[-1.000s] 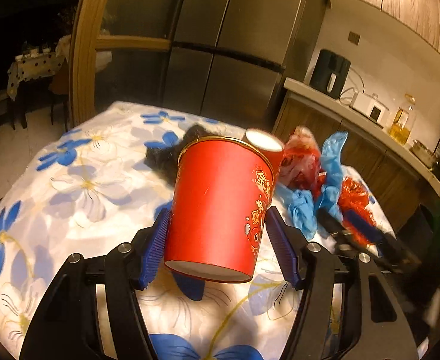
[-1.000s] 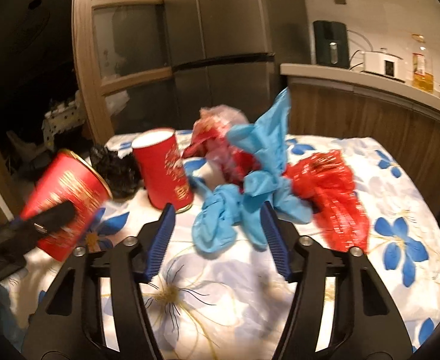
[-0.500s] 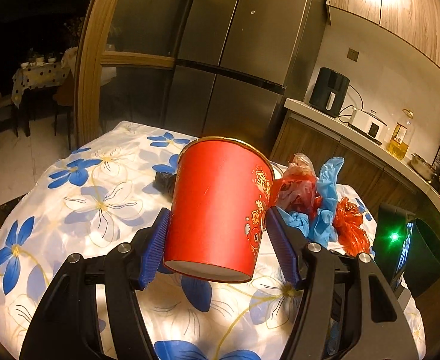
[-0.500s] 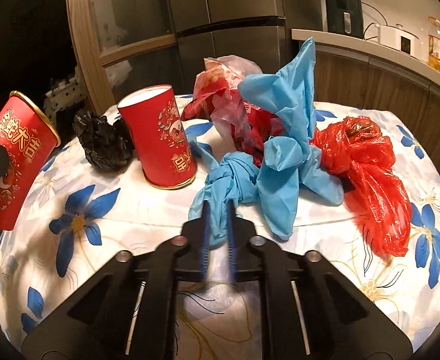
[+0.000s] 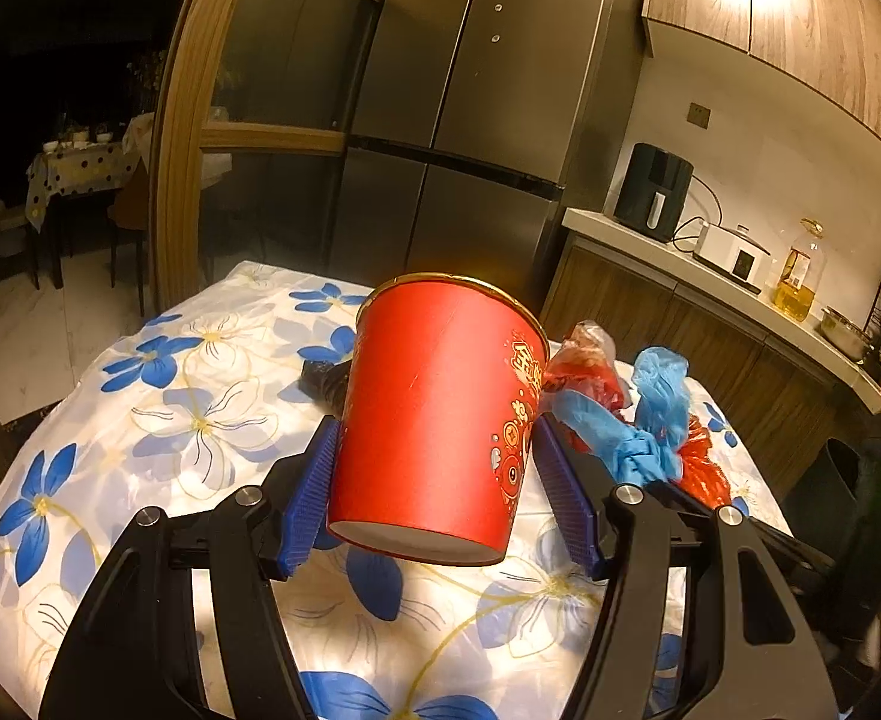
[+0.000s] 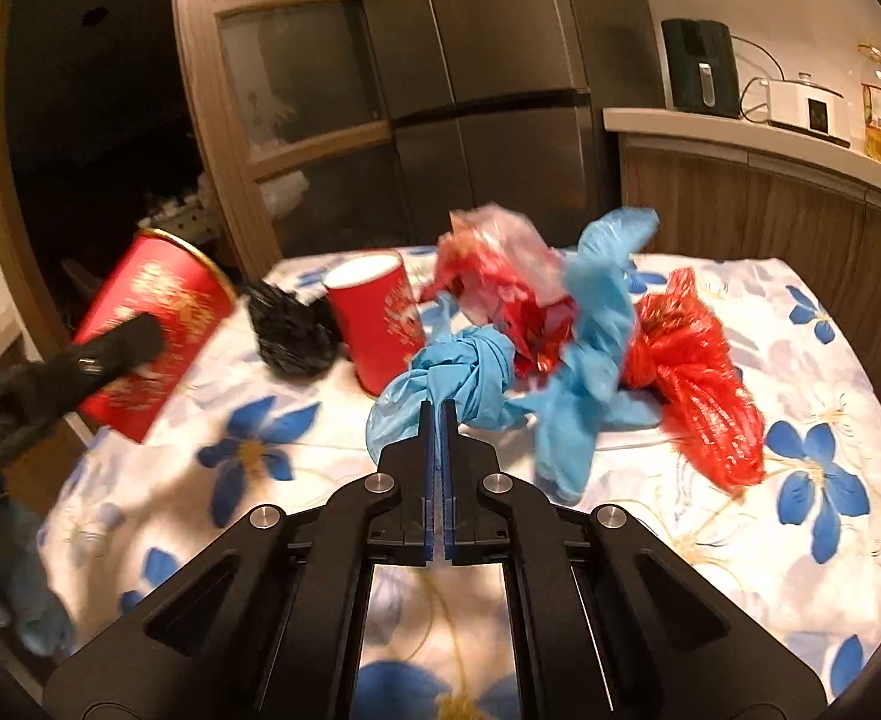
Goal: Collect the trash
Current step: 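Carry the red cup and blue glove over the black bin with both tools, then open both tools to drop the red cup and blue glove into the bin, then move both open tools back over the table trash, then grasp the blue plastic bag with the left tool while the right tool grasps the red bag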
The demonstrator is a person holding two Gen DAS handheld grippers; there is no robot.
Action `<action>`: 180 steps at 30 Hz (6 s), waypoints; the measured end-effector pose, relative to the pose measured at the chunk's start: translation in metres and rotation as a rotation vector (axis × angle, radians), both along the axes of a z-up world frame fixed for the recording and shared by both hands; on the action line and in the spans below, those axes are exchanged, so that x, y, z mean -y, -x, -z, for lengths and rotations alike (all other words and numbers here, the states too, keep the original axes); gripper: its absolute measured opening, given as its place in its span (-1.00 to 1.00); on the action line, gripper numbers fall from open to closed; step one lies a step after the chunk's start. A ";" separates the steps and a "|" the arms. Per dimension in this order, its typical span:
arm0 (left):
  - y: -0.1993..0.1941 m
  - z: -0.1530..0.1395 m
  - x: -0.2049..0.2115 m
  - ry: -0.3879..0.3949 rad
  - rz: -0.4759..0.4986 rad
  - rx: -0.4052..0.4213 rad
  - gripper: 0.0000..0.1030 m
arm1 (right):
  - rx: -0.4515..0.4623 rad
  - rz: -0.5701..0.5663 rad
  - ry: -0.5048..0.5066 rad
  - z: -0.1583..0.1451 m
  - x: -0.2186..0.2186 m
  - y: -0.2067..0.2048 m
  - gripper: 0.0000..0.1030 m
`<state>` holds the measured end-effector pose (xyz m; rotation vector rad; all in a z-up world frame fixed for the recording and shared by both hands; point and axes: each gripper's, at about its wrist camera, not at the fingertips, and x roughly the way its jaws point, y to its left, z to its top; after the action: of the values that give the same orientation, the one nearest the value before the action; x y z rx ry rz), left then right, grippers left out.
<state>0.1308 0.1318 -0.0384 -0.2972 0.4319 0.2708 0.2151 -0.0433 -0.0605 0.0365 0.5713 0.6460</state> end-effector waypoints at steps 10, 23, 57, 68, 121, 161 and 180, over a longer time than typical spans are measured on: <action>0.009 -0.013 0.028 -0.017 0.021 0.031 0.22 | 0.088 -0.015 -0.113 -0.048 0.043 0.040 -0.97; 0.002 -0.031 0.105 -0.072 0.157 0.075 0.22 | 0.174 0.113 -0.157 -0.080 0.125 0.065 -0.97; -0.109 -0.053 0.361 -0.114 0.623 0.159 0.22 | 0.253 0.608 -0.129 -0.090 0.360 0.029 -0.97; -0.131 -0.051 0.419 -0.144 0.705 0.161 0.22 | 0.230 0.673 -0.141 -0.082 0.402 0.017 -0.97; -0.185 -0.009 0.433 -0.076 0.744 0.049 0.63 | 0.115 0.745 -0.223 -0.067 0.448 -0.036 0.14; -0.069 0.016 0.182 -0.163 0.130 0.022 0.82 | 0.205 0.590 -0.050 -0.034 0.241 0.019 0.71; -0.116 0.053 0.149 -0.094 0.089 -0.094 0.45 | 0.181 0.530 -0.020 -0.024 0.192 -0.002 0.77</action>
<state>0.2468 -0.0174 -0.0919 -0.1730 0.5224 0.2183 0.2175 -0.2354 -0.0369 0.1420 0.3568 0.1362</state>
